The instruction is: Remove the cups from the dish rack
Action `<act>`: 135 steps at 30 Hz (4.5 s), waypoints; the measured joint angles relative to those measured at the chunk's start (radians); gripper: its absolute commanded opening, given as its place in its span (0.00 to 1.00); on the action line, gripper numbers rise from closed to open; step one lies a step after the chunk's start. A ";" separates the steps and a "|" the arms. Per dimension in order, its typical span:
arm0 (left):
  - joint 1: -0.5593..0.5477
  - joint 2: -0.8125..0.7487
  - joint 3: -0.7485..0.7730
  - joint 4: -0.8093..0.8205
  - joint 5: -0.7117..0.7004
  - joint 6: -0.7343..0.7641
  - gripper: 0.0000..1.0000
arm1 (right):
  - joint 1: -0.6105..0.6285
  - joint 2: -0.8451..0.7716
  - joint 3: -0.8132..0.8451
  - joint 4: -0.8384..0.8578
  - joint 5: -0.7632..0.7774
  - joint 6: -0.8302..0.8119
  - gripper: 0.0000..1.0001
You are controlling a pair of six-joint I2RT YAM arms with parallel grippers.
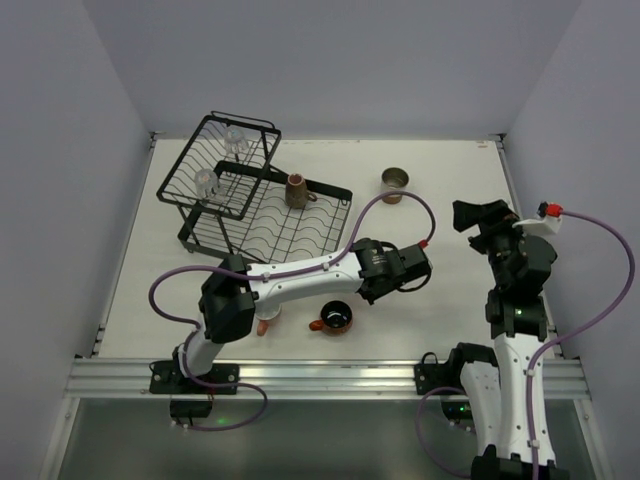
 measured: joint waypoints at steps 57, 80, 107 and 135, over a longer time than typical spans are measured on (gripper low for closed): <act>0.184 -0.476 -0.001 0.261 -0.222 -0.041 1.00 | 0.009 0.048 -0.009 0.048 -0.198 -0.005 0.98; 0.408 -0.232 -0.422 0.883 -0.492 -0.050 0.95 | 0.150 0.114 -0.022 0.140 -0.228 -0.022 0.98; 0.566 0.010 -0.411 1.099 -0.438 -0.154 0.96 | 0.163 0.137 -0.037 0.214 -0.357 -0.022 0.98; 0.617 0.070 -0.395 1.184 -0.439 -0.080 0.76 | 0.163 0.139 -0.063 0.240 -0.418 -0.018 0.97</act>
